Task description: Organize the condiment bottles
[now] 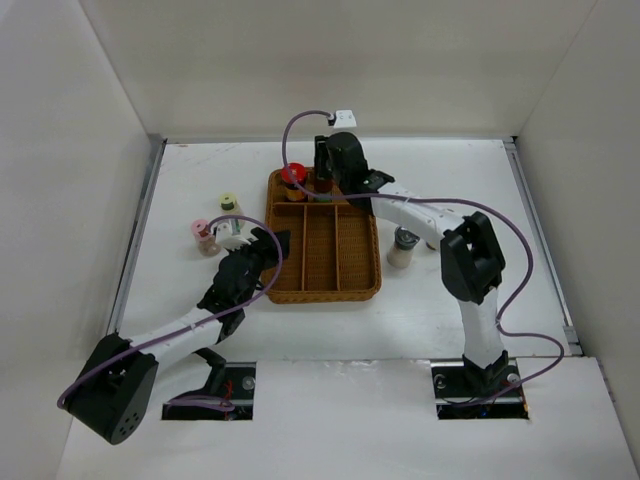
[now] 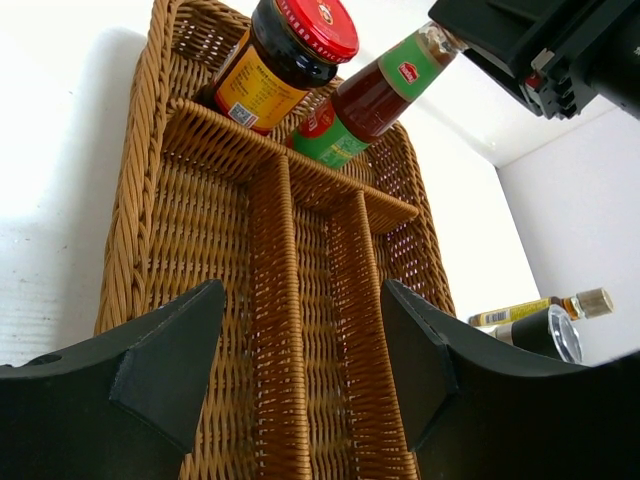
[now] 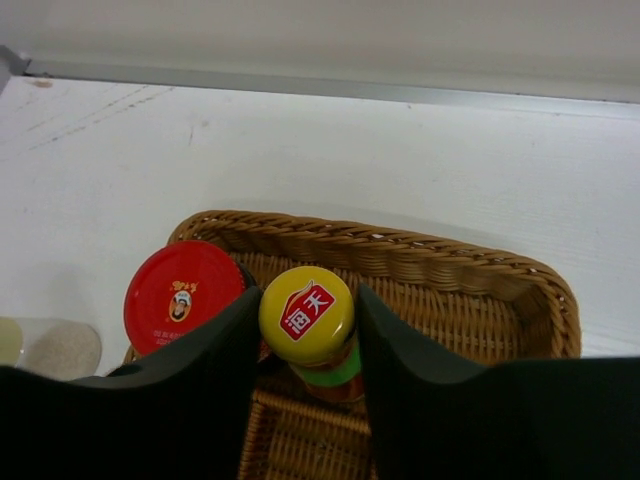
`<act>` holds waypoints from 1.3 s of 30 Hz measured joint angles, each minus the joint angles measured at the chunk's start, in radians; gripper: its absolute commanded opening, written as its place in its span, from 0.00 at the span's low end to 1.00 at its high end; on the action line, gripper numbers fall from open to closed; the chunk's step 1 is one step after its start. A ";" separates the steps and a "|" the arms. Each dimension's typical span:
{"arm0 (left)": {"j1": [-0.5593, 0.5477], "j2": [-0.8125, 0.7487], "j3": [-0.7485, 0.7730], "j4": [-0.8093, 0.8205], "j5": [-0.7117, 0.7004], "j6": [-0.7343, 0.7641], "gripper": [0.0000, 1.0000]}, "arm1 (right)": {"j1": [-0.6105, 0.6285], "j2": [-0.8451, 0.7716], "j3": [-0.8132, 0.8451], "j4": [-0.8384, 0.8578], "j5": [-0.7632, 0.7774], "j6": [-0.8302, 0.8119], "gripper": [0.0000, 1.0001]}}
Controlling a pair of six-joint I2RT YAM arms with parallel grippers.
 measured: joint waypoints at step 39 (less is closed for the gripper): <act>-0.097 0.117 0.005 0.061 0.015 0.001 0.62 | 0.048 -0.952 -0.995 -0.044 0.262 0.180 0.85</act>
